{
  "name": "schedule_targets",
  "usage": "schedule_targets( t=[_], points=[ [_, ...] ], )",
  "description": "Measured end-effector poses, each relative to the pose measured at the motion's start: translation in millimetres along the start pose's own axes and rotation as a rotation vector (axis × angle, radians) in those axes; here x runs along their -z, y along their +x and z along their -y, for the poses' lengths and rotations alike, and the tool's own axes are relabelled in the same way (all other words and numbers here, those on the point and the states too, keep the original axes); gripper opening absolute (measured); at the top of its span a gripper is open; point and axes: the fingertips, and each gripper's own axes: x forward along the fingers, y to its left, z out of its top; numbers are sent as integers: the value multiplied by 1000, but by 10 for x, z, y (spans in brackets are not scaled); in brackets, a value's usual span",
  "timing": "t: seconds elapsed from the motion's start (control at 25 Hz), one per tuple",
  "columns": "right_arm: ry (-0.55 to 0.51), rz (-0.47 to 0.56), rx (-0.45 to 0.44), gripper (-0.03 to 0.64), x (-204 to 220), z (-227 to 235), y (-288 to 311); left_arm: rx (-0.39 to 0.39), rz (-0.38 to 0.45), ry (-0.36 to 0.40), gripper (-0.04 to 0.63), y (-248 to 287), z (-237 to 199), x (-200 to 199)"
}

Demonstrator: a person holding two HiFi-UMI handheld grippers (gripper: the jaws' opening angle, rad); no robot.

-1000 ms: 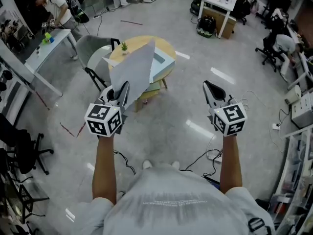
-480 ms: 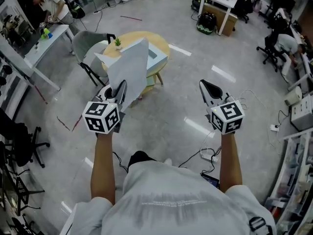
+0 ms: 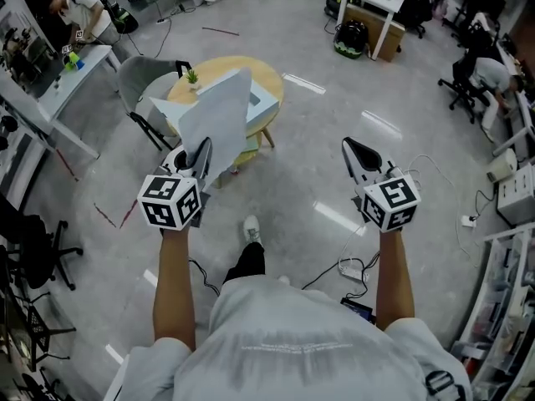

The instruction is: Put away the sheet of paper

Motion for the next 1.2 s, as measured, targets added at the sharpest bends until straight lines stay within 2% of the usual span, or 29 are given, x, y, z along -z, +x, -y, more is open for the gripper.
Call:
schedule_targets(
  t=[0.28,0.44,0.72,0.88,1.04,1.2],
  points=[
    [70,27,-2,28,-52,429,667,-1,11,-14,17,713,-516,-97],
    [31,-1,1,28,-72,740,1162,0,22,-24,17,1279,-859,-232],
    [43,-38,1,28,-246,1161,2161,32,16,-31,17,2133,-1473,-516],
    [50,-47,11,28,-230,1386,2598,28,11,-53,17,2514,-1799,-518],
    [44,-86,-60,28,-195,1386,2997,21,2,-81,17,2763,-2129,-501],
    [52,-93,-75,28,-196,1374,3338,5,-4,-101,17,2890,-2446,-442]
  ],
)
